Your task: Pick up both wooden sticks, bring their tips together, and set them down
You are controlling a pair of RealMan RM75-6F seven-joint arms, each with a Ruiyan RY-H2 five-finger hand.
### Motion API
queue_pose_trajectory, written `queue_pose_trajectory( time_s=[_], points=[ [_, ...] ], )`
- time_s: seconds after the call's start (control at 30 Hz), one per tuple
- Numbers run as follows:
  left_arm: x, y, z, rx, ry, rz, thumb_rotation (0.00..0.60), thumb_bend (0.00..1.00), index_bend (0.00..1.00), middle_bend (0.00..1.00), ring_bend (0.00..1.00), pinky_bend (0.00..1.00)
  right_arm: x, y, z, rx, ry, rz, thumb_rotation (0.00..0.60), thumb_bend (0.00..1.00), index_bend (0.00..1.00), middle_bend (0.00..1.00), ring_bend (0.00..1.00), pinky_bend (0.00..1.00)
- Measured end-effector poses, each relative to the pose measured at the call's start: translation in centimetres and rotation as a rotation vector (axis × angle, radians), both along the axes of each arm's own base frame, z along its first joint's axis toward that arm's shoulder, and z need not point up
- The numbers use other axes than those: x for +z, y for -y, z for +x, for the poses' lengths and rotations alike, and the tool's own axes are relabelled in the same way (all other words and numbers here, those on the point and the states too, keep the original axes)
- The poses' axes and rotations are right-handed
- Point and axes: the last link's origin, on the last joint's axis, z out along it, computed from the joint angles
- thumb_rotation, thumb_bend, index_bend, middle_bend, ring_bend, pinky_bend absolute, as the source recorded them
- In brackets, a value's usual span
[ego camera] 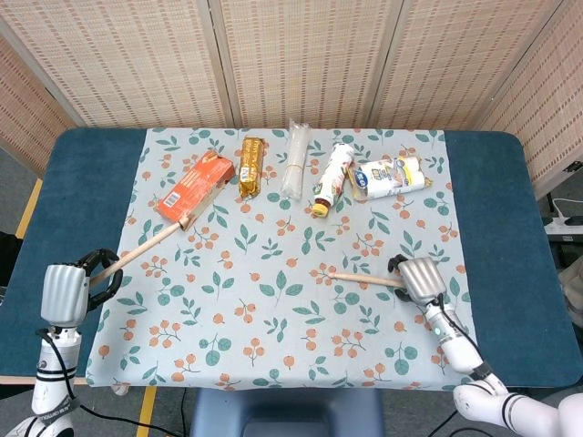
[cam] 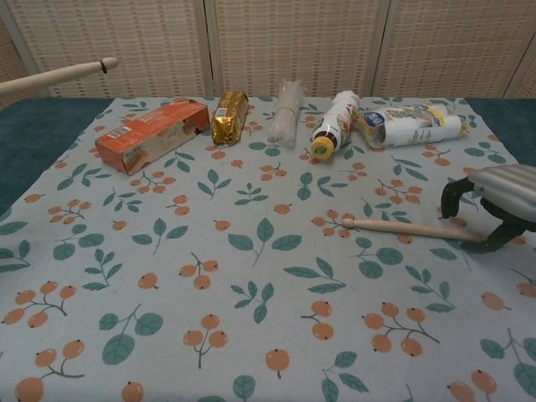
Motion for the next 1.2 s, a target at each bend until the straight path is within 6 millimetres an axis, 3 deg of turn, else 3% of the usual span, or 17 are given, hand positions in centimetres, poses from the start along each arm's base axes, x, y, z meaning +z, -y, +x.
queue_pose_trajectory(
  time_s=[0.2, 0.37, 0.7, 0.9, 1.2],
  points=[
    [0.0, 0.1, -0.4, 0.011, 0.006, -0.001, 0.600, 0.41, 0.73, 0.92, 1.00, 1.00, -0.2, 0.1, 0.0, 0.003, -0.014, 0.002, 0.600, 0.26, 0.48, 0.44, 0.87, 0.98],
    [-0.1, 0.1, -0.7, 0.017, 0.006, -0.004, 0.600, 0.41, 0.73, 0.92, 1.00, 1.00, -0.3, 0.3, -0.1, 0.000, -0.020, 0.005, 0.600, 0.42, 0.50, 0.45, 0.87, 0.98],
    [-0.1, 0.2, -0.8, 0.017, 0.007, -0.005, 0.600, 0.41, 0.73, 0.92, 1.00, 1.00, -0.3, 0.5, -0.4, -0.008, -0.026, 0.003, 0.600, 0.45, 0.52, 0.47, 0.87, 0.98],
    [-0.3, 0.2, -0.8, 0.018, 0.001, -0.010, 0.600, 0.41, 0.73, 0.92, 1.00, 1.00, 0.0, 0.6, -0.6, -0.021, -0.021, 0.011, 0.600, 0.45, 0.46, 0.47, 0.87, 0.98],
    [-0.5, 0.2, -0.8, 0.024, -0.010, -0.012, 0.600, 0.41, 0.73, 0.92, 1.00, 1.00, 0.8, 0.3, -0.2, -0.002, 0.037, -0.004, 0.600, 0.40, 0.42, 0.46, 0.87, 0.98]
  ],
)
